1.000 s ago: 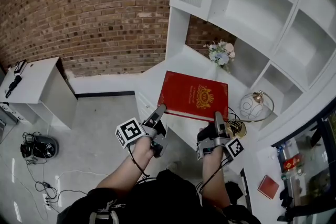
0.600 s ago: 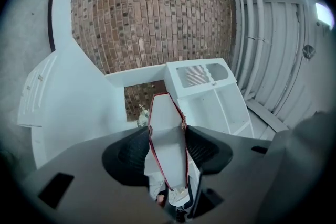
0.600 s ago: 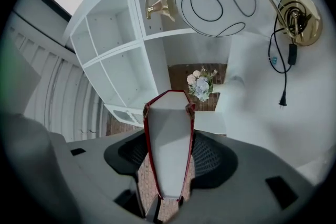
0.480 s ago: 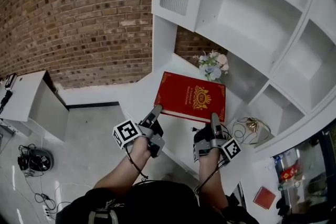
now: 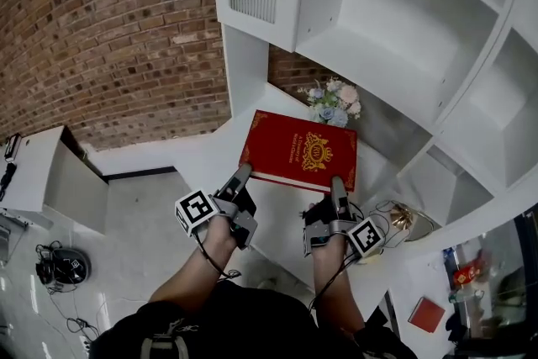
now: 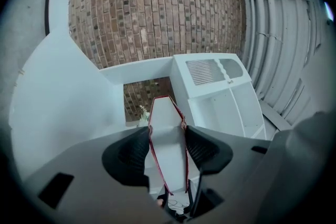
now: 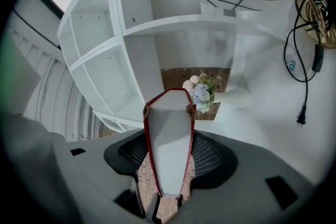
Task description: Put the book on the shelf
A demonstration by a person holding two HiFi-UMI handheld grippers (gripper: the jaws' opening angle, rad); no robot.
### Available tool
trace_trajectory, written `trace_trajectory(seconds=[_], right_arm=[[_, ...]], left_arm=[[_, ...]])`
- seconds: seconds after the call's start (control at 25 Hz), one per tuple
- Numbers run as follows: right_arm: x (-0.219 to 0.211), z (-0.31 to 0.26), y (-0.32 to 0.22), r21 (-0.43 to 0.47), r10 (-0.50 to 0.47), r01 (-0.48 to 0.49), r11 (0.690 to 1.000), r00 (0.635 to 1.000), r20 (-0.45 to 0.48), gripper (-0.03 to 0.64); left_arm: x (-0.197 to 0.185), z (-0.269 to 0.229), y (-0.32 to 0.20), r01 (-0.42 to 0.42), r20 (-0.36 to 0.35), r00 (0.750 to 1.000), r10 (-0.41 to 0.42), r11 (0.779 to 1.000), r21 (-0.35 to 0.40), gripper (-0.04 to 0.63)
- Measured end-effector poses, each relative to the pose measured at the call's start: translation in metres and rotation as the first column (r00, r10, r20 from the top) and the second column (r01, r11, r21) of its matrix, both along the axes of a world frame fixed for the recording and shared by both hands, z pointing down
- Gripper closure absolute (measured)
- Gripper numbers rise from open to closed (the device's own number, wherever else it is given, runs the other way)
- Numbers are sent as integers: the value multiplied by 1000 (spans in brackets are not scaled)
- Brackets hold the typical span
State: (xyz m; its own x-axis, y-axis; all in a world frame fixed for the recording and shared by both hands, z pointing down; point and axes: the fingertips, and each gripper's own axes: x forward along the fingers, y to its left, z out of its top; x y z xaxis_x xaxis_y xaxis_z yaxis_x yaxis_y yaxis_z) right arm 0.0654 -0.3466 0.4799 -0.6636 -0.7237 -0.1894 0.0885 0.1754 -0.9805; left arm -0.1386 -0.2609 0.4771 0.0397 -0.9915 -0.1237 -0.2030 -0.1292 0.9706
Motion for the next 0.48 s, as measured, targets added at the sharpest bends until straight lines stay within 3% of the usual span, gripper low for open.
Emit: trace_trajectory(seconds=[0.12,0.28,0.48], right_arm=[[-4,4,-4,-4,5,-5,1000,1000,0,354],[-7,9,-10,-19,26,-26,999,1000,-6,354],[-4,8,-20,-15,81,-81,997,997,-16,354]], left_arm=[[-3,3,-6,-10,-10,1000,10,1000,6,364],[-10,13,-16,-20,-6,1000,20,999,-41,364],[-10,13,-39,-86,-17,996,86,996,-21,364]])
